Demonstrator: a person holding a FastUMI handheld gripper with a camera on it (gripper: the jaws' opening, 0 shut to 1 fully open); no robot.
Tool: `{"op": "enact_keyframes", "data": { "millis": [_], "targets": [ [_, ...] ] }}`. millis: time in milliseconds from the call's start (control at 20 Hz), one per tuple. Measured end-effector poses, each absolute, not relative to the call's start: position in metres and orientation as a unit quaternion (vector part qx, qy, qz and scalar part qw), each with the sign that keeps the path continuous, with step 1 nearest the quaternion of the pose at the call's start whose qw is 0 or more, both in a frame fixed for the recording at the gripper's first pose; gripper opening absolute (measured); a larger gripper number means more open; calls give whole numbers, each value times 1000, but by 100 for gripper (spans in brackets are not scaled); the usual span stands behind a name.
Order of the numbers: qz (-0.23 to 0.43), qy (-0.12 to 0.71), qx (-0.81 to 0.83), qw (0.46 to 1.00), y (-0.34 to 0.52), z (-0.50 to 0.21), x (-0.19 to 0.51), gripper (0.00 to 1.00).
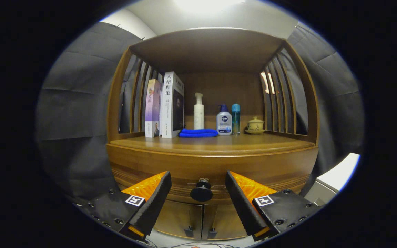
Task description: Pull open the drawer, take out the items inside it, and place them on the countertop above the cabinet.
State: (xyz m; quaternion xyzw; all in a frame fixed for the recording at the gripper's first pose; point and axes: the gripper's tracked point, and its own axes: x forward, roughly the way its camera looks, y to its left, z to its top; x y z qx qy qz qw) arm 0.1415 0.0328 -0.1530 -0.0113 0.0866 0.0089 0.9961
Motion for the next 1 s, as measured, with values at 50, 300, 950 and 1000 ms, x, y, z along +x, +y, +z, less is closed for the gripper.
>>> {"op": "enact_keyframes", "data": {
  "millis": [50, 300, 950, 1000],
  "targets": [
    [7, 95, -14, 995, 31, -161, 147, 100],
    [-1, 124, -8, 992, 25, -190, 162, 100],
    [1, 155, -24, 988, 28, -206, 168, 32],
    [2, 164, -23, 986, 28, -207, 166, 32]
  ]
}}
